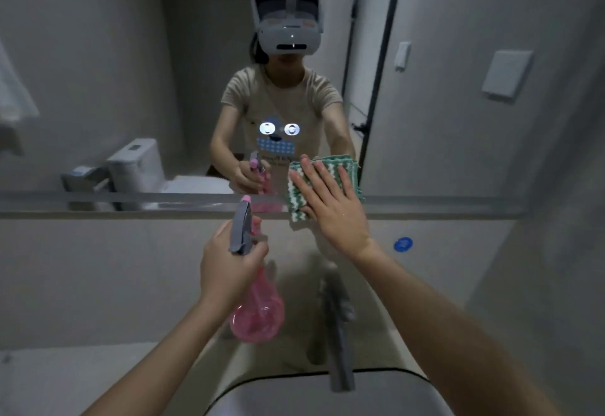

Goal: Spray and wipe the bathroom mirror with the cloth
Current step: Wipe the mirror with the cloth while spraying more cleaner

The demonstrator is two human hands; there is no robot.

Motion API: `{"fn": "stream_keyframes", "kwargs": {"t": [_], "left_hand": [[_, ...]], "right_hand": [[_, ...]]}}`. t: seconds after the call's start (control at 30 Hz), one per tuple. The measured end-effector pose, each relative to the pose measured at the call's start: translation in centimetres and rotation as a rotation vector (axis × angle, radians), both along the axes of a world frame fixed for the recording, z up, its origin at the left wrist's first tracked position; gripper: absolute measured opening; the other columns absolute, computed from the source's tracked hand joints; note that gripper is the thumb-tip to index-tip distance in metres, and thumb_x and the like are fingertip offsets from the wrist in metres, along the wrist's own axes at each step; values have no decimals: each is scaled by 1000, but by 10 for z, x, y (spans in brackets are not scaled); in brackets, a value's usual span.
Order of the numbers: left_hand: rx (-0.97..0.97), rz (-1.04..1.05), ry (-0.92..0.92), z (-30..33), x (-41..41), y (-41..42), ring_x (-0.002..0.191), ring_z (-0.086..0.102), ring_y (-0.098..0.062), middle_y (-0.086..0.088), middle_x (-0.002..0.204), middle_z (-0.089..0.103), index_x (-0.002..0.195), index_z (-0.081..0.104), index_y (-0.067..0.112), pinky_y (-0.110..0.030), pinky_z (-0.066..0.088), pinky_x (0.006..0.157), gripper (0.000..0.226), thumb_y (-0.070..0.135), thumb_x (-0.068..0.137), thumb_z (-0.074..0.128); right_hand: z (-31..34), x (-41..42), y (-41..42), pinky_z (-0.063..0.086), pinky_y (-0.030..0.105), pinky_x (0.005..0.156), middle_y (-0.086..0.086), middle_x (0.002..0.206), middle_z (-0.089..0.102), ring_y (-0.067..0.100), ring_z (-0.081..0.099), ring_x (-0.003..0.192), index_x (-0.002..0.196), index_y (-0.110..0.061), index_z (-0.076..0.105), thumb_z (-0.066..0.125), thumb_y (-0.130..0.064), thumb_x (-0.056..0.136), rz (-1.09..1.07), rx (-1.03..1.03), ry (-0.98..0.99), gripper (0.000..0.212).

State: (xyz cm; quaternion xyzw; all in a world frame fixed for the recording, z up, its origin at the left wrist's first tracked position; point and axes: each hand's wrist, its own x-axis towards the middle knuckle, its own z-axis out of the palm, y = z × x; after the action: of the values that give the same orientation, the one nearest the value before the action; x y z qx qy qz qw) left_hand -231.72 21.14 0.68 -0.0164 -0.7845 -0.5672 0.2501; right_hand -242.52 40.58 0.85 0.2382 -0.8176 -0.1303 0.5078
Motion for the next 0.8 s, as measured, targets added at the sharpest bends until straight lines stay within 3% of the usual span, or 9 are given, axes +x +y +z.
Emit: {"fn": "stream_keyframes", "kwargs": {"t": [0.13,0.2,0.3,0.4,0.5,0.63,0.7,0.8], "left_hand": [[-83,-5,23,3,-6,75,55,46,-21,-2,62,47,65,48,20,-41,43,50,17,16,67,64],[-121,2,44,3,-7,105,55,41,-14,1,63,44,64,45,19,-28,32,51,28,5,73,67],[-168,15,47,2,-7,138,55,39,-10,3,63,43,70,51,13,-25,25,51,20,5,74,68],[-124,25,18,-1,-9,163,55,41,-11,4,61,44,67,48,20,-27,29,52,25,12,73,70],[-140,23,4,-4,-11,183,57,45,-14,4,63,46,69,47,26,-29,35,54,29,9,74,71],[-144,-20,-4,-9,-14,211,61,51,-20,2,66,51,79,56,18,-39,46,57,16,18,70,69],[-127,-57,-13,-11,-15,226,63,54,-25,-1,68,52,80,57,18,-50,52,59,17,23,67,66],[-140,-103,6,-13,-18,244,66,55,-26,-5,73,56,83,58,17,-54,52,62,18,23,67,64]], "right_hand": [[-3,-2,68,16,45,116,3,156,23,19,16,144,149,-20,26,45,-36,99,21,22,-2,56],[-3,-2,96,17,45,116,3,156,22,19,16,144,149,-20,27,44,-36,100,29,22,6,55],[-5,-4,134,20,46,116,4,156,22,20,17,144,149,-20,26,42,-37,101,36,45,22,54],[-6,-6,167,22,46,115,3,156,19,21,18,144,150,-20,22,38,-39,102,13,68,66,54],[-8,-6,198,16,45,117,3,157,10,20,13,145,152,-20,14,38,-41,101,-30,73,95,60],[-10,-4,234,8,43,118,3,157,10,20,12,145,152,-21,13,39,-42,100,-79,44,99,62],[-13,-2,249,10,43,118,2,157,12,19,15,145,152,-22,14,37,-42,100,-101,23,81,60],[-18,0,268,20,45,116,4,156,16,21,18,144,151,-21,16,39,-42,99,-119,-37,77,61]]}}
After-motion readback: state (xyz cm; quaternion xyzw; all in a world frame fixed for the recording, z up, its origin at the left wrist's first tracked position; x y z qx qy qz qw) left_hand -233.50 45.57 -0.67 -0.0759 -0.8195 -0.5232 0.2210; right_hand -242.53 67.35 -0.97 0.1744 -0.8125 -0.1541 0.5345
